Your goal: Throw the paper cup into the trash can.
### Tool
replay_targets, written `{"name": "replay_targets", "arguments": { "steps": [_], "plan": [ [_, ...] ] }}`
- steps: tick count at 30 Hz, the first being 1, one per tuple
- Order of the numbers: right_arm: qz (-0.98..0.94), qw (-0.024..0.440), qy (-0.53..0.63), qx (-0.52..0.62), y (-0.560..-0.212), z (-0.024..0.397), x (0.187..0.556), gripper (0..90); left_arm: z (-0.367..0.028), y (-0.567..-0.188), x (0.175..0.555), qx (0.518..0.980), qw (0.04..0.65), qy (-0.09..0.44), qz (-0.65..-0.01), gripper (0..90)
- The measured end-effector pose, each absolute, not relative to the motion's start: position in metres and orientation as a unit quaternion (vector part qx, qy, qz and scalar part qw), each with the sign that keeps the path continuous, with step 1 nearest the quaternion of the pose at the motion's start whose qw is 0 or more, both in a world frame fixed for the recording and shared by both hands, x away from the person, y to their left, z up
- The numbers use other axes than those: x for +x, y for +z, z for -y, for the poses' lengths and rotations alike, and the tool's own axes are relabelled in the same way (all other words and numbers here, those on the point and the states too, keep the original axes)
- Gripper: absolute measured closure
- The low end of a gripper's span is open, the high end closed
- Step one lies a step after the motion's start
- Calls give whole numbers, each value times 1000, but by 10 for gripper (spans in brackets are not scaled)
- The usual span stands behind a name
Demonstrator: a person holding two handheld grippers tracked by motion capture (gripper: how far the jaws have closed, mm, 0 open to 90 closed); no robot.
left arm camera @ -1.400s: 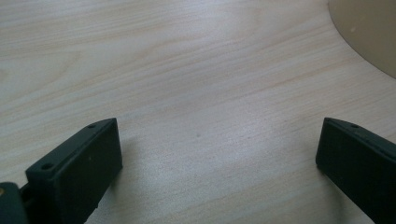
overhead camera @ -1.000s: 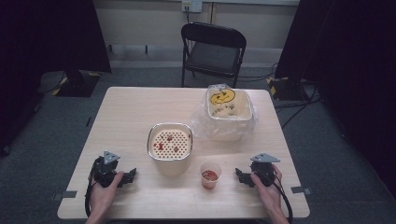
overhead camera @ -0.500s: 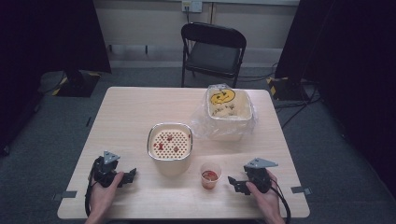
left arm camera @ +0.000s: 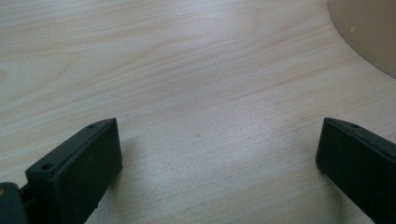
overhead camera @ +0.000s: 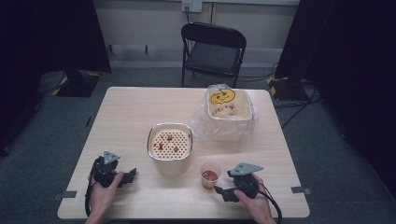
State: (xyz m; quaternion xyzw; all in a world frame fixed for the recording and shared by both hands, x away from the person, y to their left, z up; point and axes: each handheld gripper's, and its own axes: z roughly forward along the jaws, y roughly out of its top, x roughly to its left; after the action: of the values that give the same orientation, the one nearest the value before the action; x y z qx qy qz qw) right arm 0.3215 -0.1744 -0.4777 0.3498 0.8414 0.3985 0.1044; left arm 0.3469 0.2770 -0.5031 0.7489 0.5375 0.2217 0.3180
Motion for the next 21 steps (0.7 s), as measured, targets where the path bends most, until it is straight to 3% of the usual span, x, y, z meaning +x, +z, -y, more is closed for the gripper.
{"name": "replay_targets", "arguments": {
  "steps": [3,21],
  "plan": [
    [-845,92,406,335,-478,165,326,163,-277,-503,347,750,316,223,-536,0],
    [-847,82,438,292,-487,137,343,305,-277,-503,347,749,318,222,-537,0]
  ]
}}
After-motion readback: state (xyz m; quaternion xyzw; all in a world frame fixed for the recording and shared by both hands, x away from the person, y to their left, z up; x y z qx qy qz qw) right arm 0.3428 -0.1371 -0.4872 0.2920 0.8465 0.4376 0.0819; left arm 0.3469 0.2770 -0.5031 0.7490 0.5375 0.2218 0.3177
